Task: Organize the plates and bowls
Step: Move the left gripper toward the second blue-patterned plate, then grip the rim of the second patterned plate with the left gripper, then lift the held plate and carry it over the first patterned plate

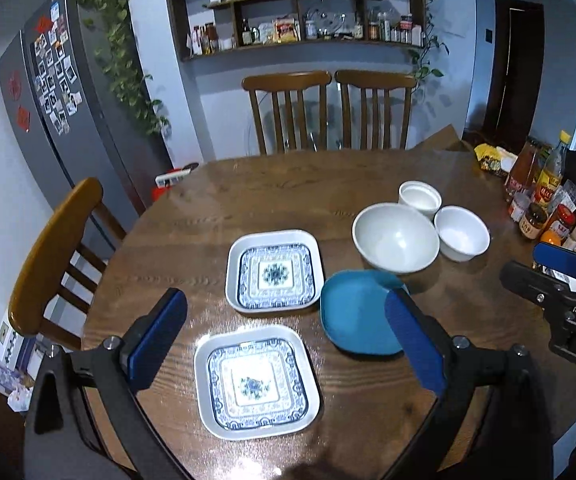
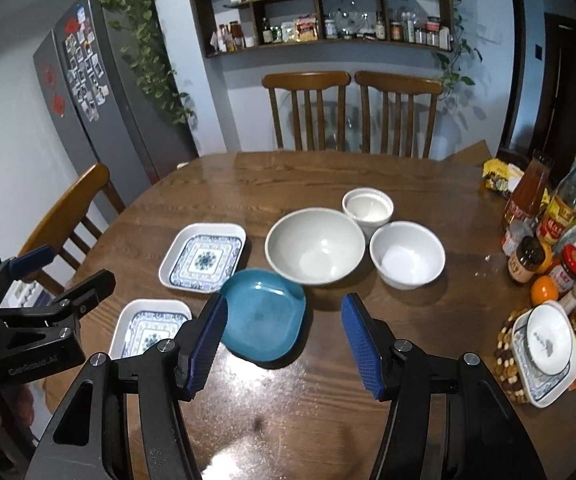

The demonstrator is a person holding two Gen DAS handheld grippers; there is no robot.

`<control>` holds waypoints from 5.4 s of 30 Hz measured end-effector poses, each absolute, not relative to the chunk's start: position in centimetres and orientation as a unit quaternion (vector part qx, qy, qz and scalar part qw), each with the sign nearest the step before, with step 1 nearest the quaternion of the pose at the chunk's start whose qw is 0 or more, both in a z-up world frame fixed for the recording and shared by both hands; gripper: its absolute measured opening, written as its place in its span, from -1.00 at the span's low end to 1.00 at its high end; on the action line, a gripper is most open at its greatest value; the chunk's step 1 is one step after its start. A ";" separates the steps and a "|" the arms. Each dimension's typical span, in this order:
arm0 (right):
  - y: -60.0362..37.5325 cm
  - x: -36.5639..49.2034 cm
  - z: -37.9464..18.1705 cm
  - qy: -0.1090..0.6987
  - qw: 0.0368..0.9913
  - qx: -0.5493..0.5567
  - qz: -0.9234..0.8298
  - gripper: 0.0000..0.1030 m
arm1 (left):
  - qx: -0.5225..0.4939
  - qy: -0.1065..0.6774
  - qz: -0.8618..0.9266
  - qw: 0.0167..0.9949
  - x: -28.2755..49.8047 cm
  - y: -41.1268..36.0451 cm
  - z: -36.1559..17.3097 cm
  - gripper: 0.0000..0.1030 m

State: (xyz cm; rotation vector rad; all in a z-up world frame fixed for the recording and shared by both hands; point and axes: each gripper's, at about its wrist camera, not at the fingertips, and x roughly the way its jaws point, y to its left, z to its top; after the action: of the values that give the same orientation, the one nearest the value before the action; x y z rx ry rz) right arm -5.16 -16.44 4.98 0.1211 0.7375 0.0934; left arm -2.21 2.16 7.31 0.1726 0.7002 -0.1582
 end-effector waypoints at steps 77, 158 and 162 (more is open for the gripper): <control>-4.3 19.4 -10.5 0.544 0.832 -0.062 0.095 -0.63 | 0.044 0.539 -0.051 0.840 16.7 8.4 -11.0 -0.69; 0.2 4.4 -8.8 0.531 0.828 -0.072 0.168 -0.78 | 0.000 0.539 0.034 0.841 0.8 13.9 -10.7 -0.81; 0.2 4.4 -9.0 0.533 0.827 -0.075 0.163 -0.78 | 0.004 0.541 0.032 0.840 0.8 13.7 -10.9 -0.81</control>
State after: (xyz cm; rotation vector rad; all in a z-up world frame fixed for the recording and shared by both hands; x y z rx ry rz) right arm 4.41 0.24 -8.99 -0.1587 1.1320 0.3457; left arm 0.85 13.68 -10.92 0.0092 1.1446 0.0687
